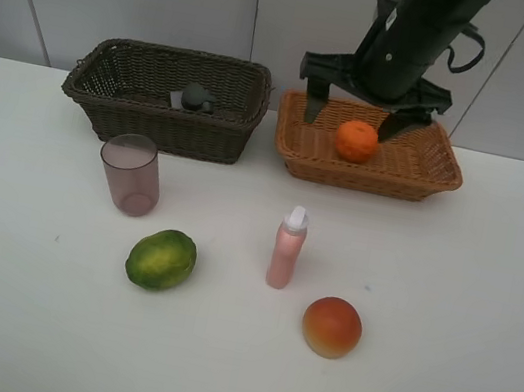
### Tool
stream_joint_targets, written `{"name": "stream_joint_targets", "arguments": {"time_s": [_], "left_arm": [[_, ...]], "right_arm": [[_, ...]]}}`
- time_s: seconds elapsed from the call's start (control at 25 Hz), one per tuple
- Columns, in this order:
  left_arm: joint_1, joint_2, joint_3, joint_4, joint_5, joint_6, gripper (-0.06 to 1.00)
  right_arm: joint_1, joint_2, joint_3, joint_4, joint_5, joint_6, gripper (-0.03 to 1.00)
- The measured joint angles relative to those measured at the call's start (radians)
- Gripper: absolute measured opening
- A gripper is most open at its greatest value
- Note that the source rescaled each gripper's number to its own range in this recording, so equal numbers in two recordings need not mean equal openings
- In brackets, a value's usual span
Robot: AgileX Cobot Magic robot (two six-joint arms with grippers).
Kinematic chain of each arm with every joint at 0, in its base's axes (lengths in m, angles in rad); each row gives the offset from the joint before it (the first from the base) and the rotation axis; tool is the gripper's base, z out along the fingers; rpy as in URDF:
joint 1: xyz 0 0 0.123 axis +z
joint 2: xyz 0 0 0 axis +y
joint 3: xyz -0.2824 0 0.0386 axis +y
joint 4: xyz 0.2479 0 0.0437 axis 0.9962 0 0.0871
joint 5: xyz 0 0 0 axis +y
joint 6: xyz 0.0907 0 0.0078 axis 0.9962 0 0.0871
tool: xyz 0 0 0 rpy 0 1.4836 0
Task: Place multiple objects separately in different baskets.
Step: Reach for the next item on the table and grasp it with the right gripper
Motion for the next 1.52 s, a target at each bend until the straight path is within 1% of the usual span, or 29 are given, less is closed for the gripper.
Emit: {"name": "stream_joint_targets", "arguments": {"time_s": [0.2, 0.4, 0.56, 0.68, 0.8, 0.96, 1.12, 1.24, 1.52], "left_arm": [[0.000, 0.000, 0.000, 0.000, 0.000, 0.000, 1.00], [0.000, 0.000, 0.000, 0.000, 0.000, 0.000, 1.00], [0.000, 0.000, 0.000, 0.000, 0.000, 0.000, 1.00], [0.000, 0.000, 0.000, 0.000, 0.000, 0.000, 1.00], [0.000, 0.000, 0.000, 0.000, 0.000, 0.000, 1.00], [0.000, 0.000, 0.000, 0.000, 0.000, 0.000, 1.00], [0.000, 0.000, 0.000, 0.000, 0.000, 0.000, 1.00], [0.000, 0.000, 0.000, 0.000, 0.000, 0.000, 1.00], [0.000, 0.000, 0.000, 0.000, 0.000, 0.000, 1.00]], "right_arm": [[0.062, -0.001, 0.012, 0.013, 0.075, 0.001, 0.96], [0.110, -0.001, 0.053, 0.003, 0.106, 0.028, 0.96], [0.128, -0.041, 0.123, -0.017, 0.111, 0.031, 0.96], [0.138, -0.104, 0.189, -0.020, 0.096, 0.040, 0.97], [0.151, -0.149, 0.227, -0.019, 0.075, 0.087, 0.97], [0.172, -0.148, 0.234, -0.018, 0.056, 0.169, 0.97], [0.190, -0.116, 0.234, -0.022, 0.016, 0.240, 0.97], [0.207, -0.065, 0.234, -0.022, 0.006, 0.254, 0.97], [0.208, 0.045, 0.235, -0.020, -0.012, 0.258, 0.95]]}}
